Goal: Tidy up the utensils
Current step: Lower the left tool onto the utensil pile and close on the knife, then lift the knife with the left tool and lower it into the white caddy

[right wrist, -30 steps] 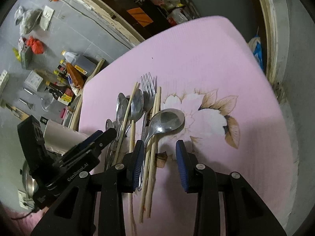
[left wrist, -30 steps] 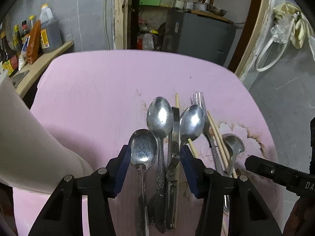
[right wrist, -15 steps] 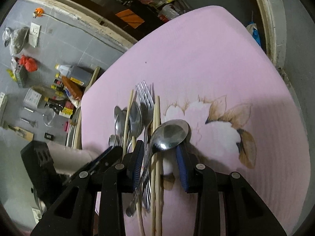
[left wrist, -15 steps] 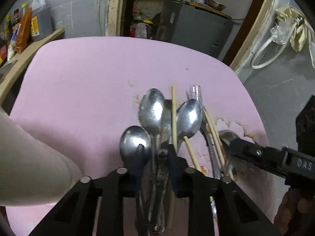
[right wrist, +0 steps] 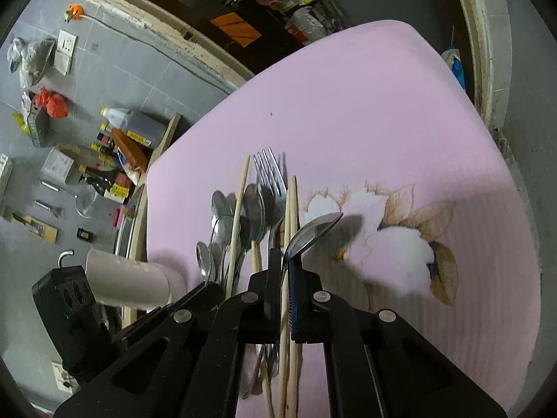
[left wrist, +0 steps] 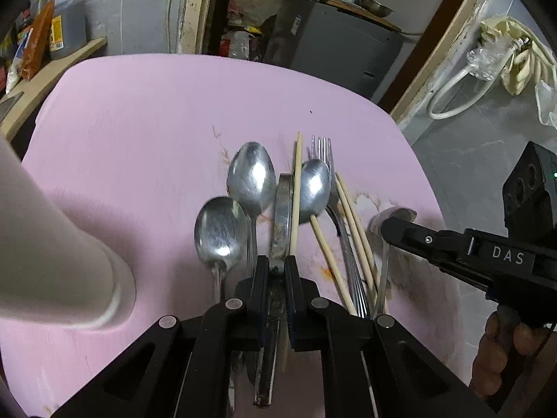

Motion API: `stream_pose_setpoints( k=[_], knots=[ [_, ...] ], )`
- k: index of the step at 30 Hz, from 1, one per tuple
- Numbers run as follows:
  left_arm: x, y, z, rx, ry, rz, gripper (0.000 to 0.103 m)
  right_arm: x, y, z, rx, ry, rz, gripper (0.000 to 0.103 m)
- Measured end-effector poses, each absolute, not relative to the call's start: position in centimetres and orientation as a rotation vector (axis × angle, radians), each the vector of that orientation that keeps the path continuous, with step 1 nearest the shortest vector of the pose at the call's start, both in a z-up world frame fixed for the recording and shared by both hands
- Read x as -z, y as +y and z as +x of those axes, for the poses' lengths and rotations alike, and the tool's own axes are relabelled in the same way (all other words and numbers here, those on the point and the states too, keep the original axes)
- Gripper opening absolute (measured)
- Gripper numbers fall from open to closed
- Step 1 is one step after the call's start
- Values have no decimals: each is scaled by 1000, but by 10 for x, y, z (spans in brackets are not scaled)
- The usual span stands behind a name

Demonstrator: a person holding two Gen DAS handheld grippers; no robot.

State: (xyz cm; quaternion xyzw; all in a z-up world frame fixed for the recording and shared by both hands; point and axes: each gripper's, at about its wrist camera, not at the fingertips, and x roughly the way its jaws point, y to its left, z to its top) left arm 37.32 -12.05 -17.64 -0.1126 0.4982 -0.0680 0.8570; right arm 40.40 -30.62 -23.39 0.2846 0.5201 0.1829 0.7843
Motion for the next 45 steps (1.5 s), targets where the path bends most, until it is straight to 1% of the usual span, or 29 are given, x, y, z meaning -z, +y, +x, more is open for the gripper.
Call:
stream_pose_setpoints(
  k=[8, 14, 18, 21, 28, 36, 45],
  knots=[
    [178, -123, 373, 198, 1146, -241, 9, 239, -321, 394, -388, 1145, 613, 4],
    [182, -126, 388, 257, 1219, -270, 9, 237, -320, 392, -399, 1150, 588, 4],
    [182, -129, 388, 267, 1217, -280, 8, 232, -319, 388, -414, 1138, 574, 3],
    [179, -124, 382, 286, 1207, -326, 8, 220, -322, 379, -429, 1089, 573, 3],
    [142, -116, 347, 394, 1042, -411, 8, 177, -325, 347, -414, 936, 530, 3],
    [84, -84, 316, 434, 831, -466, 8, 99, -311, 322, -404, 657, 488, 3],
    [31, 0, 308, 349, 626, -447, 8, 16, -239, 319, -450, 412, 426, 3]
  ],
)
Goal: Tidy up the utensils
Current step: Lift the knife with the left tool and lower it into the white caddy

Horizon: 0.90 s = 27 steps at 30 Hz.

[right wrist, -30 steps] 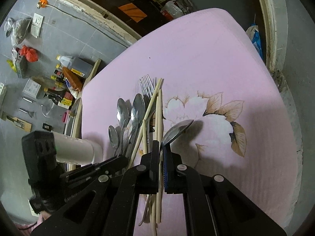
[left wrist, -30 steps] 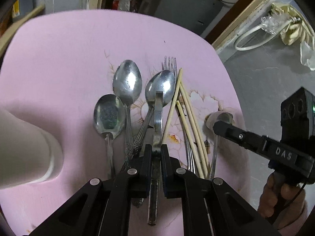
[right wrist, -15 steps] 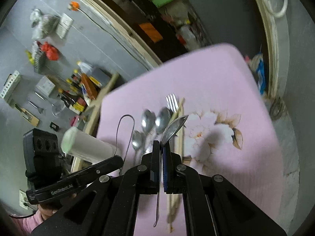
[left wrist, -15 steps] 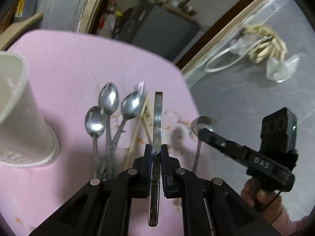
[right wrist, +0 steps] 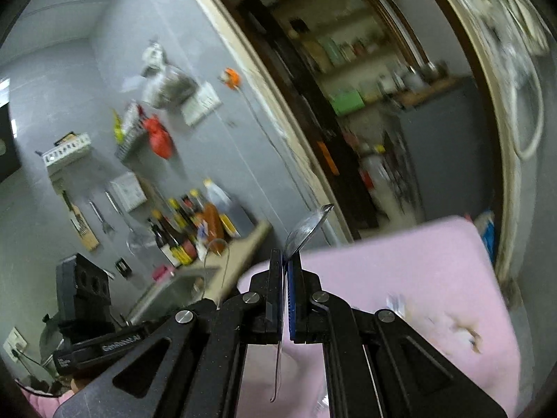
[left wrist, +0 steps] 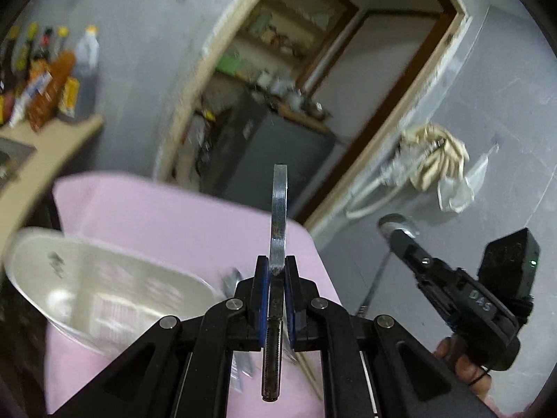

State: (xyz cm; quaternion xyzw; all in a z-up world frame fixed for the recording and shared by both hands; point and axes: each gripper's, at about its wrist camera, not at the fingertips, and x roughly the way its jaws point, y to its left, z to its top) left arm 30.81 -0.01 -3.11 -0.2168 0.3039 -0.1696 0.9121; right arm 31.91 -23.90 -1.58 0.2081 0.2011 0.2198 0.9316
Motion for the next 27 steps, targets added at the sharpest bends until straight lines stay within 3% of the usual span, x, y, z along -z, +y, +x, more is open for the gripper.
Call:
stream_pose_setpoints(
  k=[14, 27],
  knots=[
    [18, 120, 317, 158, 378, -362, 8, -3, -109, 317, -395, 182, 181, 3],
    [74, 148, 321, 151, 273, -490, 8, 44, -80, 320, -328, 236, 81, 3]
  ],
)
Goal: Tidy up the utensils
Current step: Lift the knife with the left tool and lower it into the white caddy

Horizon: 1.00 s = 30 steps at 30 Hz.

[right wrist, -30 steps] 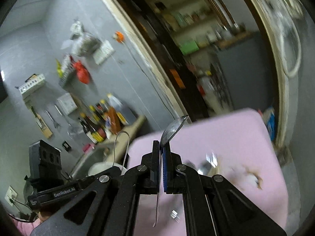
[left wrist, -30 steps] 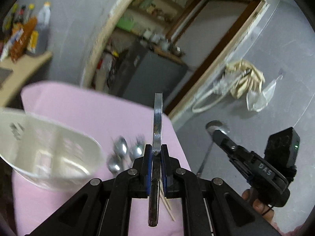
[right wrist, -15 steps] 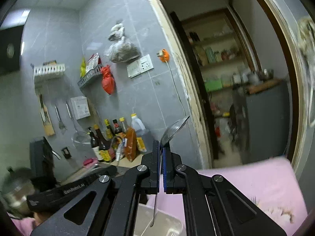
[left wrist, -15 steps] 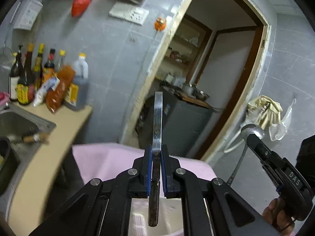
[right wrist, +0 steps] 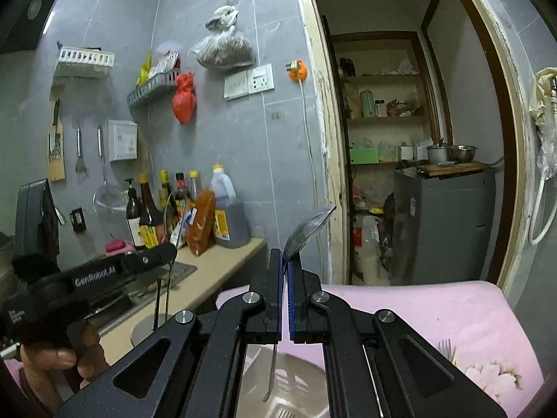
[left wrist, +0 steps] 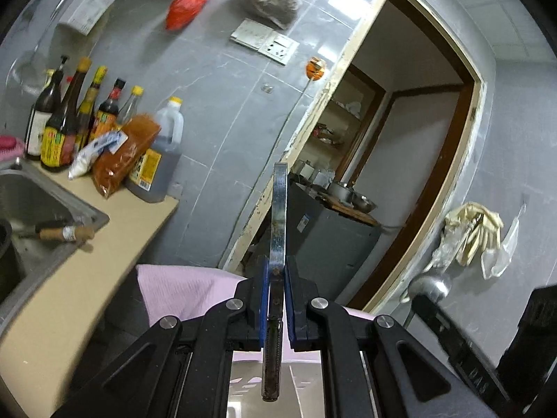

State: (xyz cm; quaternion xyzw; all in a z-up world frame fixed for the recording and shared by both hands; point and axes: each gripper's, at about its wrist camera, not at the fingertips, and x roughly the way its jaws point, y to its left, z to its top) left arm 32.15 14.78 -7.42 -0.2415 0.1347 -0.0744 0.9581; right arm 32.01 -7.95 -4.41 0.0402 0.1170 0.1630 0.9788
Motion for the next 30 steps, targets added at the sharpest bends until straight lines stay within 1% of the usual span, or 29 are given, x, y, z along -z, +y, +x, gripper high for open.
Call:
stream_pose_setpoints(
  k=[4, 14, 23, 26, 28, 30],
  knots=[
    [86, 149, 323, 148, 256, -507, 8, 55, -79, 319, -327, 240, 77, 3],
    [102, 122, 310, 153, 220, -384, 8, 73, -77, 319, -345, 279, 60, 3],
    [106, 117, 302, 140, 290, -320, 8, 79, -78, 322, -367, 351, 72, 3],
    [103, 119, 297, 153, 319, -318, 8, 82, -79, 319, -375, 381, 85, 9],
    [101, 120, 293, 159, 342, -317, 9, 82, -83, 316, -375, 390, 103, 18],
    [99, 121, 289, 156, 358, -313, 10, 80, -88, 313, -374, 404, 131, 20]
  ],
)
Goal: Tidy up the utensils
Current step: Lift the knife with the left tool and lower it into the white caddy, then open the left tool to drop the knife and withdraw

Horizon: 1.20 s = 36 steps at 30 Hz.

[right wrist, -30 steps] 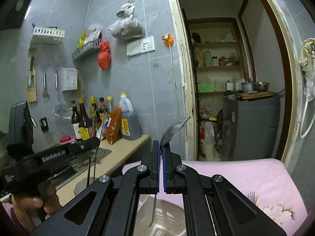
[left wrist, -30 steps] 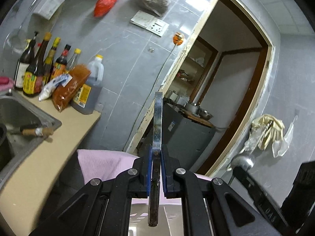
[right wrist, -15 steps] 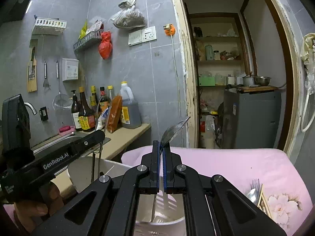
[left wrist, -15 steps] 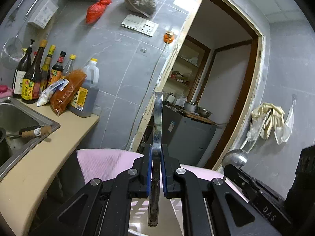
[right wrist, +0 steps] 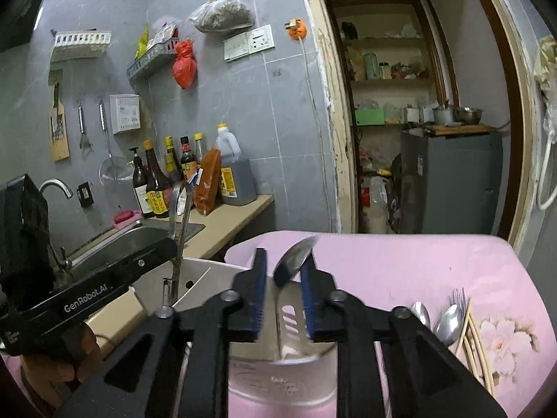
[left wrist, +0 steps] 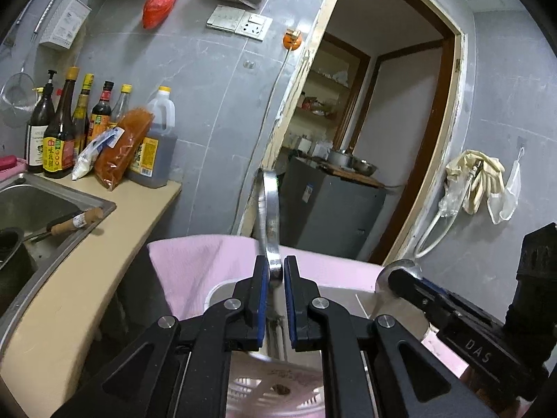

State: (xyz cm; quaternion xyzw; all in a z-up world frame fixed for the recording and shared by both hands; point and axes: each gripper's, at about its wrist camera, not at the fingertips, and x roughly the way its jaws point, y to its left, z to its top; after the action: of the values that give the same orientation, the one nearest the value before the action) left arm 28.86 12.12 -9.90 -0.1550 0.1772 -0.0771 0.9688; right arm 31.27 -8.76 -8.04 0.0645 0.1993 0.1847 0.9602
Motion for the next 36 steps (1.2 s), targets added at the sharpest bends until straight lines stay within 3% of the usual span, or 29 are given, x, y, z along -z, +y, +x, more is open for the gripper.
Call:
stream_pose_setpoints(
  k=[2, 5, 8, 10, 16, 18, 26, 36],
  knots=[
    [95, 122, 285, 161, 371, -314, 15, 77, -91, 309, -374, 406, 147, 25],
    [86, 120, 278, 158, 382, -310, 37, 70, -98, 305, -378, 408, 174, 32],
    [75, 119, 272, 147, 389, -324, 37, 58, -112, 299, -357, 398, 204, 43],
    [66, 114, 270, 128, 393, -307, 38, 48, -124, 296, -337, 387, 225, 56],
    [37, 86, 258, 115, 375, -257, 66, 24, -167, 282, -246, 334, 223, 86],
    [31, 77, 255, 111, 362, -258, 77, 19, -183, 277, -216, 316, 207, 91],
    [20, 22, 246, 76, 296, -222, 97, 10, -229, 265, -140, 278, 108, 101],
    [32, -42, 253, 80, 285, -166, 98, 16, -278, 266, -125, 280, 58, 101]
  ],
)
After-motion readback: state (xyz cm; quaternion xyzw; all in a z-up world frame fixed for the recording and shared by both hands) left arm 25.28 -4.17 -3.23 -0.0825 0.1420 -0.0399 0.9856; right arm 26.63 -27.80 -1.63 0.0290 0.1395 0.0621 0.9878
